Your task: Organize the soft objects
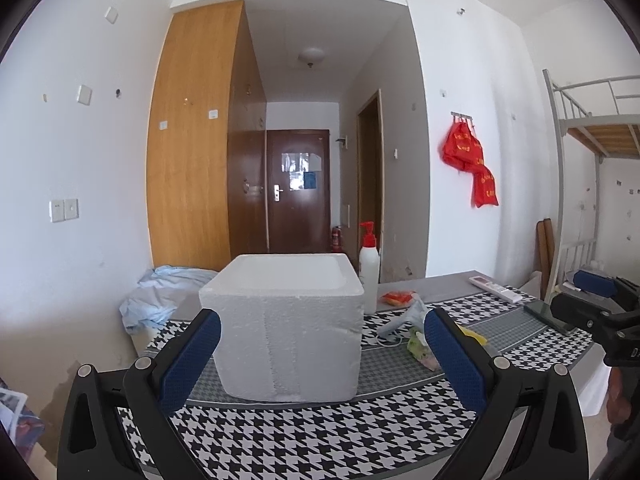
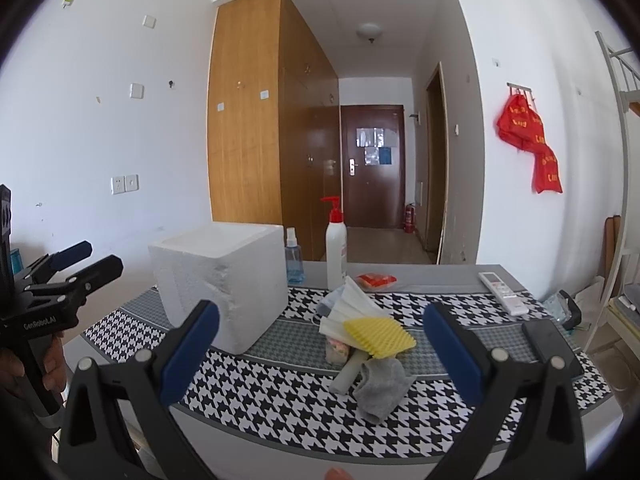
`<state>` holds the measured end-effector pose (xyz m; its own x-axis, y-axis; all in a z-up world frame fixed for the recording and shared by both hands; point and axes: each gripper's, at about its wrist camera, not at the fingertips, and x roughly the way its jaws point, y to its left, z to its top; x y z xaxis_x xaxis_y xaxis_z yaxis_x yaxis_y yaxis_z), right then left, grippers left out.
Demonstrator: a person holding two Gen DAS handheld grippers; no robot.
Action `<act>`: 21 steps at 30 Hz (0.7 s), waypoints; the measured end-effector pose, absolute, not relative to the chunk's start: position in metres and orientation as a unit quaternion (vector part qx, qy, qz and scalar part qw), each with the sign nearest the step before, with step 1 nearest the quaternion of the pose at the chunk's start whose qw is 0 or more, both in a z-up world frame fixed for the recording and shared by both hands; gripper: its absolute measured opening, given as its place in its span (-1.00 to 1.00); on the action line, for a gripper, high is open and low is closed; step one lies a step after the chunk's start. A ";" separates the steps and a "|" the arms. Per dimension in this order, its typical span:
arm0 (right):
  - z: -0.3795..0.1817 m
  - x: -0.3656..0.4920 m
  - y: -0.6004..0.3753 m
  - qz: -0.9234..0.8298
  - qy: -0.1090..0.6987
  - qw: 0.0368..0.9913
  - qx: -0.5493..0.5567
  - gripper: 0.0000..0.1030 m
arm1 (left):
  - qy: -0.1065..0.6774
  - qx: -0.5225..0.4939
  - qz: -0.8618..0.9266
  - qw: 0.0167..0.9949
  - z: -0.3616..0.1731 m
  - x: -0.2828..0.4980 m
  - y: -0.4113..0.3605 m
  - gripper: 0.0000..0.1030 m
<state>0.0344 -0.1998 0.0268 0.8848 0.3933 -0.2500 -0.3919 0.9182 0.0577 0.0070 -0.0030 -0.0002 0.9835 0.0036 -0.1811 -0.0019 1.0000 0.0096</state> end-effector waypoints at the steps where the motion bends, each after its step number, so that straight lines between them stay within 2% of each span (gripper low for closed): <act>1: 0.027 0.035 -0.200 0.202 0.130 0.971 0.003 1.00 | 0.090 0.005 0.002 0.996 0.000 0.007 -0.003 0.98; 21: 0.026 0.038 -0.205 0.211 0.137 0.968 0.020 0.99 | 0.090 0.004 0.003 0.996 0.002 0.007 -0.004 0.98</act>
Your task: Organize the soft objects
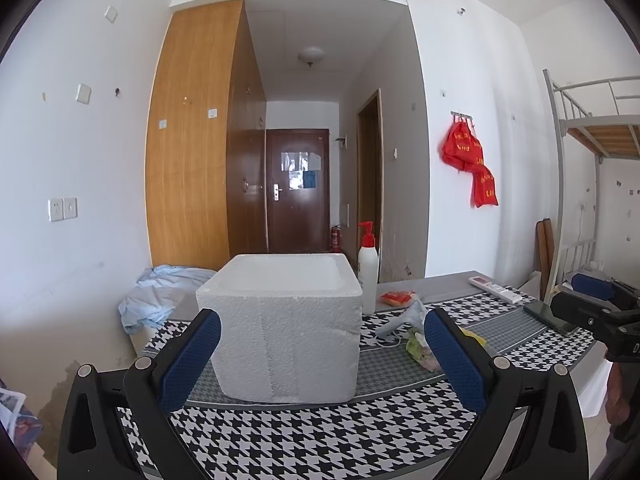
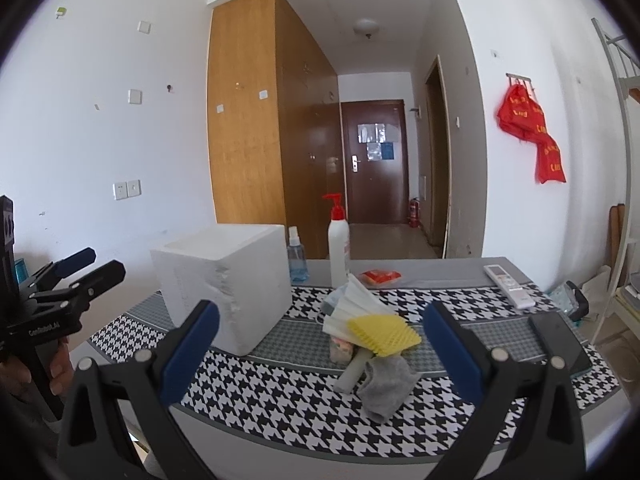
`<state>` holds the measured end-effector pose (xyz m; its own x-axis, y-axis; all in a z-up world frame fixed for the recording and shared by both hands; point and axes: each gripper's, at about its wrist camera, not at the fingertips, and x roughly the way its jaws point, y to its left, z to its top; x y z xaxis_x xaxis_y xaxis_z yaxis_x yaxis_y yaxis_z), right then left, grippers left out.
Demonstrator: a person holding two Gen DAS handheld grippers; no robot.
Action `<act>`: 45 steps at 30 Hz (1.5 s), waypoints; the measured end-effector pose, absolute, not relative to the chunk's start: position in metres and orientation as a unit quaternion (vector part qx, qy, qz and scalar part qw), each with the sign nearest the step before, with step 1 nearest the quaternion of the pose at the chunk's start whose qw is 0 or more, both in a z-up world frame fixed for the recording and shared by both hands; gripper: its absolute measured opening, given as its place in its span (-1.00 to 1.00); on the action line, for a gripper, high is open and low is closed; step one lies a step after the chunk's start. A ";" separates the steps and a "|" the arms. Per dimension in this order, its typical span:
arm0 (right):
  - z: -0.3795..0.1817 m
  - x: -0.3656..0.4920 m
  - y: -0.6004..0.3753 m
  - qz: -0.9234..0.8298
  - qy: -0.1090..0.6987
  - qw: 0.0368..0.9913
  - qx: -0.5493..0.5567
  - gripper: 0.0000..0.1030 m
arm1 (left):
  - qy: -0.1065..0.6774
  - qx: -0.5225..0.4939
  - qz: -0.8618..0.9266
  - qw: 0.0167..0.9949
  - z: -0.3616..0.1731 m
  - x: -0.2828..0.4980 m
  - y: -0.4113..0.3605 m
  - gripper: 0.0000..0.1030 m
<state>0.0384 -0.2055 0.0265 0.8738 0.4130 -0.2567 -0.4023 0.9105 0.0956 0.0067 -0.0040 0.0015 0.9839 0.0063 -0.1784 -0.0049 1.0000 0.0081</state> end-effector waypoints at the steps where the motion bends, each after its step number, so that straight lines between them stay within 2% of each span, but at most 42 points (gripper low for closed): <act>1: 0.027 0.039 -0.206 0.210 0.137 0.968 0.019 0.99 | 0.090 0.004 0.003 0.996 0.002 0.007 -0.004 0.98; 24: 0.019 0.055 -0.209 0.188 0.156 0.970 0.007 0.99 | 0.121 0.010 -0.043 0.992 0.004 0.032 -0.018 0.98; 45: 0.002 0.071 -0.225 0.128 0.209 0.969 0.006 0.99 | 0.173 0.015 -0.135 0.976 -0.013 0.071 -0.050 0.98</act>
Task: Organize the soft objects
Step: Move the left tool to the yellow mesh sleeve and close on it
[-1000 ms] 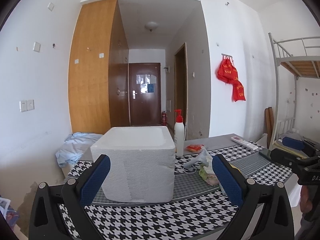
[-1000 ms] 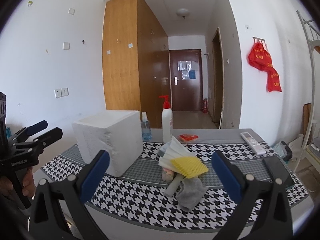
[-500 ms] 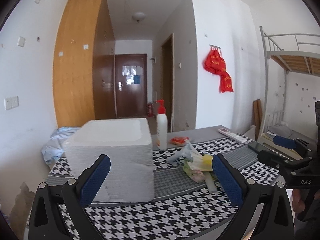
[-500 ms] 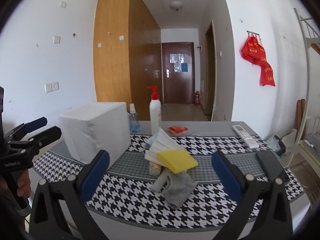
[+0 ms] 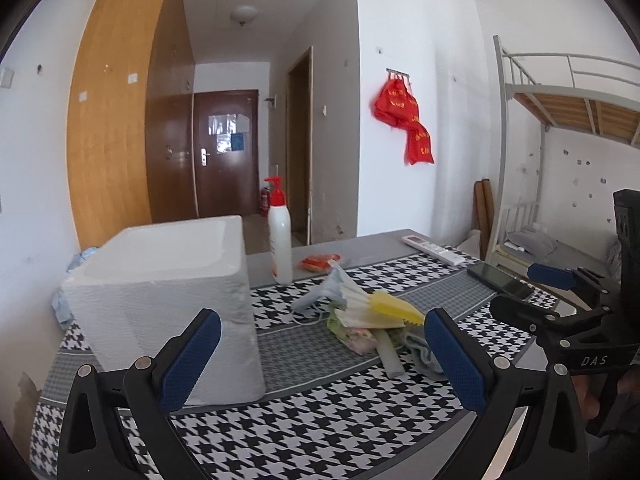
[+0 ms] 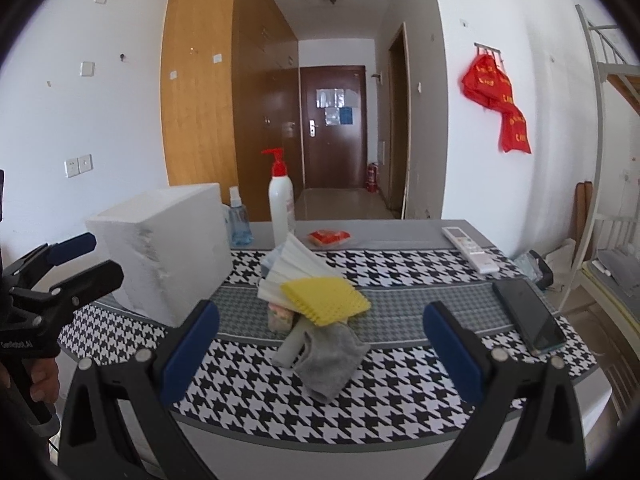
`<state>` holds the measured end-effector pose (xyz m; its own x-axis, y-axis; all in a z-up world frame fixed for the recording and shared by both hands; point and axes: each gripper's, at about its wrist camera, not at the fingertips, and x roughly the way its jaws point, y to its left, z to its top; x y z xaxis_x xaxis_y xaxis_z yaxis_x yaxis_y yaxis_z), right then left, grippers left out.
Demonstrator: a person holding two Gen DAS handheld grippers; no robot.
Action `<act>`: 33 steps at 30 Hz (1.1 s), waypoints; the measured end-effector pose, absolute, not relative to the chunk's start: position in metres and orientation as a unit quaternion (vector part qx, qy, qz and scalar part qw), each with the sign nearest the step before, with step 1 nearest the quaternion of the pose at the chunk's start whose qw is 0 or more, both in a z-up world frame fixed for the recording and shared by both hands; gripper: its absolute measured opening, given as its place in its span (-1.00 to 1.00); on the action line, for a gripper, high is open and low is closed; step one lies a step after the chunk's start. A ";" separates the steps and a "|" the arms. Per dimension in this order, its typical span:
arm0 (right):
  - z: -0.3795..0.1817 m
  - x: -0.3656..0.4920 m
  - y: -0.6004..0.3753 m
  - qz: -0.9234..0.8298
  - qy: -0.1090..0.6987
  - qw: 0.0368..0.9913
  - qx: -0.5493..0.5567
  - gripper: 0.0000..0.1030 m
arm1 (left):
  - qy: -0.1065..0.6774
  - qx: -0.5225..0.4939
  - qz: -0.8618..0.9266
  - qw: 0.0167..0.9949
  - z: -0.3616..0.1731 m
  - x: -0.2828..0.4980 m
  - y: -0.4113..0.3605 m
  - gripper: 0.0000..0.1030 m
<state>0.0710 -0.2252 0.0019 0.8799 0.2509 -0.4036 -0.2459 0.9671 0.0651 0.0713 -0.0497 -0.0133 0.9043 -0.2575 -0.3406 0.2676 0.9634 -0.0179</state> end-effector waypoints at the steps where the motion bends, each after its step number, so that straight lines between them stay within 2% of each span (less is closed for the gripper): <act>1: 0.000 0.072 -0.227 0.126 0.211 0.969 0.007 0.99 | 0.177 0.012 -0.138 0.974 -0.015 0.074 -0.052 0.98; 22: -0.029 0.100 -0.241 0.122 0.244 0.962 0.009 0.99 | 0.217 0.028 -0.158 0.963 -0.038 0.111 -0.079 0.98; 33: -0.046 0.112 -0.253 0.123 0.268 0.955 0.021 0.99 | 0.222 0.078 -0.198 0.952 -0.039 0.128 -0.105 0.98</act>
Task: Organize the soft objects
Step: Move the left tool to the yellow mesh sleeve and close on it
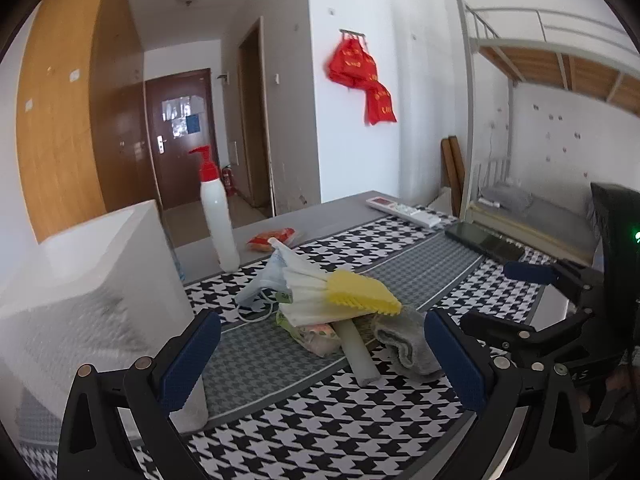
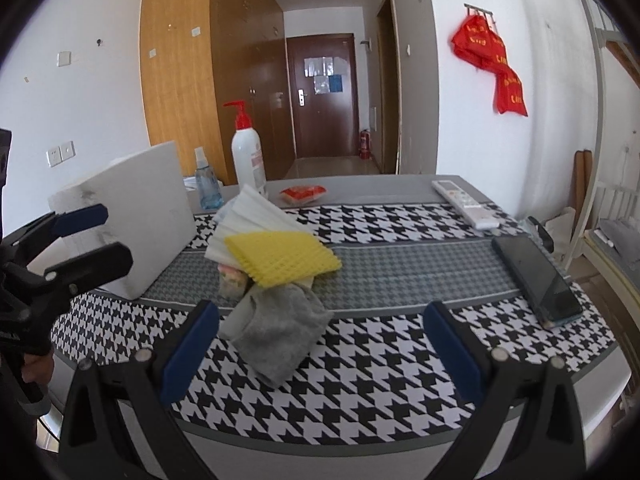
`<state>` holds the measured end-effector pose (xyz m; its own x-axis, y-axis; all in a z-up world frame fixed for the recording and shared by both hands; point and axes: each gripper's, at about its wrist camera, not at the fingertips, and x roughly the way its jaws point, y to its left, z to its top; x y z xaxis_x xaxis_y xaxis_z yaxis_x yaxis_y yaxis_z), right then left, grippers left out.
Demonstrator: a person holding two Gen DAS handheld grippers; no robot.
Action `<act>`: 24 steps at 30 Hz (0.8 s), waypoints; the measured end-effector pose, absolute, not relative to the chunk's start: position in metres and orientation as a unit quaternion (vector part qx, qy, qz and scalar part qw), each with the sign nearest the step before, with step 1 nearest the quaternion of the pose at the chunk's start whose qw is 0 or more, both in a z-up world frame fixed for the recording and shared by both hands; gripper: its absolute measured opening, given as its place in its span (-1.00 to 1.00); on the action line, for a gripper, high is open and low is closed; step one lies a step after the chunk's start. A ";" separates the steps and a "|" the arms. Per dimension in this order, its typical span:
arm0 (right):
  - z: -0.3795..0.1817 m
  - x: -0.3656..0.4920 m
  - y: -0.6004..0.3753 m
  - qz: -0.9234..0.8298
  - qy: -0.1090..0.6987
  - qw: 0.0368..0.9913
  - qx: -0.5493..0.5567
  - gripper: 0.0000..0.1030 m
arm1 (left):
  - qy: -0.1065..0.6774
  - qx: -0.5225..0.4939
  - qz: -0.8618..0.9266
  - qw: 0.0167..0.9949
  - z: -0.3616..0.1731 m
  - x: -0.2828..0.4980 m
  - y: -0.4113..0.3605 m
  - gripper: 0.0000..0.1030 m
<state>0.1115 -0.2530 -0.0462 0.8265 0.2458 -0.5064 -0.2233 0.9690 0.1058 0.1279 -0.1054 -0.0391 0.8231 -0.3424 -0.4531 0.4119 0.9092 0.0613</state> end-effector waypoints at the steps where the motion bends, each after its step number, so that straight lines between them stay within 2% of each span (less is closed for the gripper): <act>1: -0.047 0.112 -0.254 0.122 0.269 0.955 0.022 0.99 | 0.225 0.084 -0.204 0.949 -0.040 0.130 -0.108 0.98; 5: -0.052 0.114 -0.256 0.125 0.274 0.953 0.027 0.99 | 0.244 0.101 -0.226 0.938 -0.044 0.143 -0.116 0.96; 10: -0.057 0.117 -0.259 0.127 0.282 0.950 0.037 0.99 | 0.258 0.122 -0.244 0.927 -0.047 0.160 -0.132 0.79; 24: -0.065 0.118 -0.270 0.120 0.290 0.948 0.049 0.99 | 0.296 0.122 -0.274 0.907 -0.063 0.198 -0.161 0.69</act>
